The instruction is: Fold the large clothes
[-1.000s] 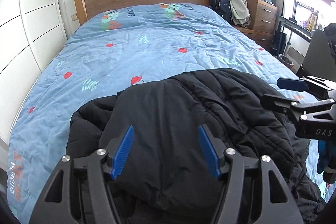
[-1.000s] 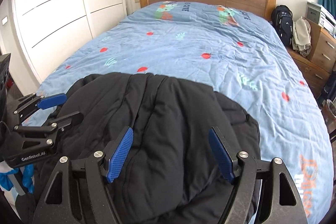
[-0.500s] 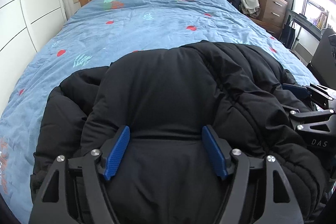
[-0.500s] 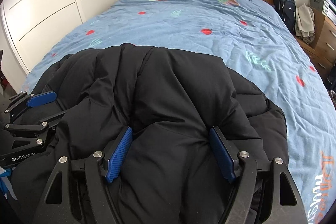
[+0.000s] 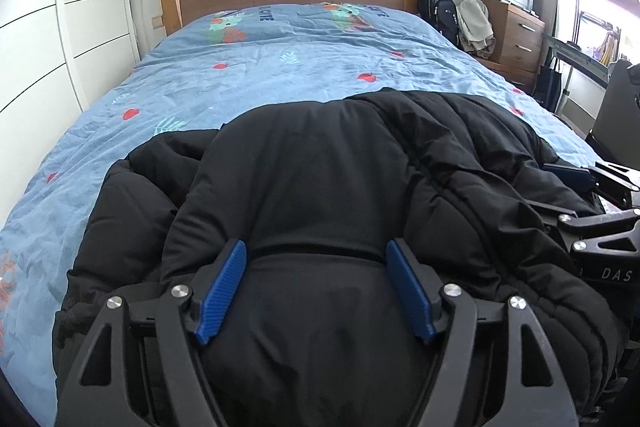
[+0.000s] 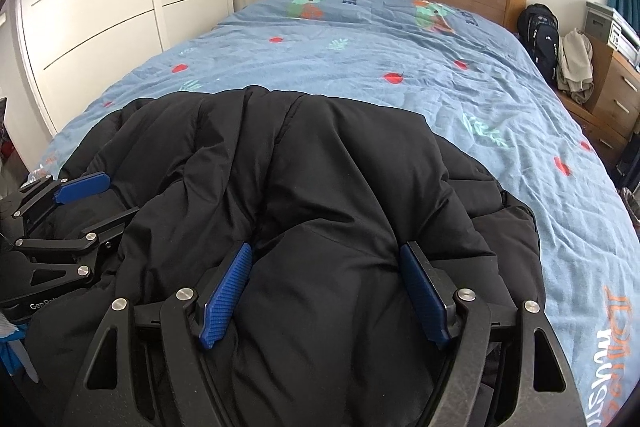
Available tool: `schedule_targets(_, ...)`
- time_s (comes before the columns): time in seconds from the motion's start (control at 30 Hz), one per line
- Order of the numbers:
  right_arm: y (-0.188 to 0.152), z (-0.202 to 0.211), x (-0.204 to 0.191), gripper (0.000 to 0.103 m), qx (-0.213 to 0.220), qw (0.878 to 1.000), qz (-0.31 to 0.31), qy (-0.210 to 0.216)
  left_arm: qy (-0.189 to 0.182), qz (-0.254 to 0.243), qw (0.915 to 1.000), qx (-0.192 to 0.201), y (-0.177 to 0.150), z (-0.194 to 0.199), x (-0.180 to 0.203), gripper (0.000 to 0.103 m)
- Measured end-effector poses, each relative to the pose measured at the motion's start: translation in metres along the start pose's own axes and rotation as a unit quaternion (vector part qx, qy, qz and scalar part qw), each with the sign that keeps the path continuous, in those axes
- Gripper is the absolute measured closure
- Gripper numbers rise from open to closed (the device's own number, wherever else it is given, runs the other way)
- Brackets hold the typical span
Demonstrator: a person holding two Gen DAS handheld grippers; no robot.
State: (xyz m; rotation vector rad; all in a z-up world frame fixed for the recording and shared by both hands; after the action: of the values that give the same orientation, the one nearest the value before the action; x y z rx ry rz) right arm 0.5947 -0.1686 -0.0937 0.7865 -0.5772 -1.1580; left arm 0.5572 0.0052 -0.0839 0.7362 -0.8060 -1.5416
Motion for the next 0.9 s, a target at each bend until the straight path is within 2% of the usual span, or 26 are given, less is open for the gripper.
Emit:
schedule_targets(0.2,-0.008,0.014,-0.003,0.027,-0.001,1.000,0.002,0.010,0.002,0.004,0.9998,0.017,-0.007,0.022,0.001,0.031)
schedule_targets(0.43,-0.028,0.045,-0.009,0.027,-0.008,1.000,-0.007,0.018,0.000,0.019,0.9997,0.013,-0.017,0.061,0.000,0.031)
schedule_targets(0.7,-0.042,0.113,-0.011,0.027,-0.018,0.999,-0.030,0.011,-0.013,0.012,0.9998,-0.003,-0.034,0.141,0.009,0.031)
schedule_targets(0.9,-0.053,0.185,-0.022,0.027,-0.001,0.999,-0.034,0.004,-0.007,0.018,0.9998,-0.008,-0.047,0.210,0.002,0.031)
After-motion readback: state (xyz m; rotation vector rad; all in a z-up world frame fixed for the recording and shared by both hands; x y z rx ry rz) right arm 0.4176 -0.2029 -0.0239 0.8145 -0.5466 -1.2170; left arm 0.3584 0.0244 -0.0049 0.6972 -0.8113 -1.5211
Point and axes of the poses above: each gripper's, at about its wrist camera, not at the fingertips, and z roughly against the way its jaws point, x to its right, y to its top, the point moved 2 cm from there along -z, roughly the way its jaws point, and after that the axes turned 9 degrees about x, right-handed, at the moved point
